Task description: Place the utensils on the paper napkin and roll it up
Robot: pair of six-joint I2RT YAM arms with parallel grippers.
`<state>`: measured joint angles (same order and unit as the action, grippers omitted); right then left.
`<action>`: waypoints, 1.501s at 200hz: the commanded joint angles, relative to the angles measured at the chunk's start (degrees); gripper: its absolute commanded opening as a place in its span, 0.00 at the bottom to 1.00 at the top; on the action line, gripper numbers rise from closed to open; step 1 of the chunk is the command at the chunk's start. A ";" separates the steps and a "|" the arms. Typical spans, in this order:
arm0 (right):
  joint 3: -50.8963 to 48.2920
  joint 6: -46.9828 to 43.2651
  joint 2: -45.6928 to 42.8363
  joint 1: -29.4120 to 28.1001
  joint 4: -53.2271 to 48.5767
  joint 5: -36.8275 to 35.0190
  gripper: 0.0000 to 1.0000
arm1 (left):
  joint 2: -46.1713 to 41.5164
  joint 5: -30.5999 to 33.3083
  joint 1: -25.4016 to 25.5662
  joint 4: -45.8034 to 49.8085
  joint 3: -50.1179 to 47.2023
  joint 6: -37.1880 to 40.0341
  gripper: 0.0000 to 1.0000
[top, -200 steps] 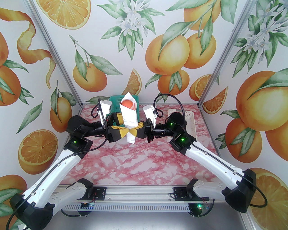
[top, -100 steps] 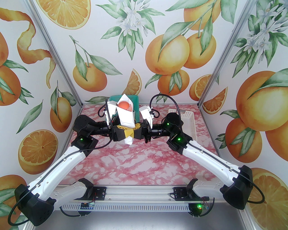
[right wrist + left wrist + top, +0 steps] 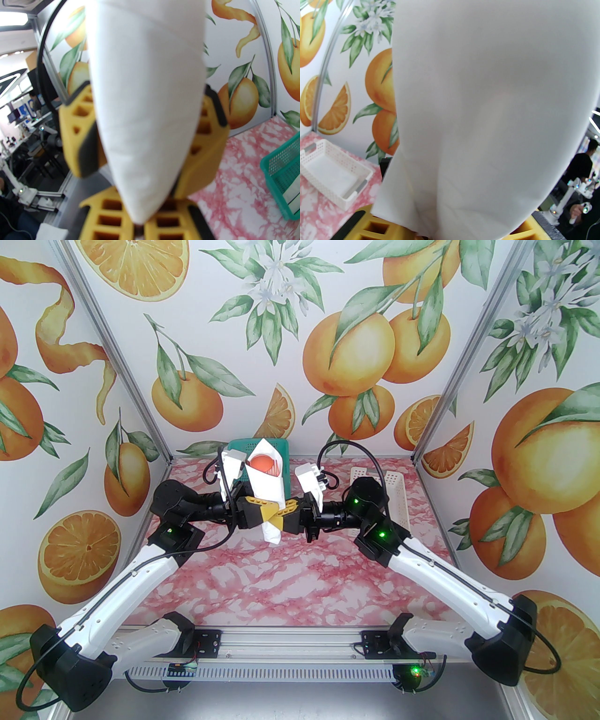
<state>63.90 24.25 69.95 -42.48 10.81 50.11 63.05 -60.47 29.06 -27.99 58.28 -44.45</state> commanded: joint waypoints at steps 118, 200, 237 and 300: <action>-0.49 -0.93 -1.27 0.55 -2.72 -1.49 0.00 | 0.44 1.04 0.17 4.99 1.94 5.11 0.68; 0.84 1.45 2.95 -0.69 1.95 -0.21 0.00 | 1.21 -0.46 1.09 0.03 1.00 2.13 0.70; -1.11 1.69 1.16 -0.73 3.72 -2.03 0.00 | 0.32 0.90 1.07 -1.12 0.82 1.91 0.57; -3.66 1.79 -1.44 -0.09 3.91 -4.17 0.00 | -0.11 1.19 0.43 -1.15 0.61 1.57 0.36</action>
<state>61.67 25.67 70.65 -42.89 12.71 48.34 64.18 -59.07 29.74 -26.81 58.61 -43.18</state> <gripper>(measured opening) 0.097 0.381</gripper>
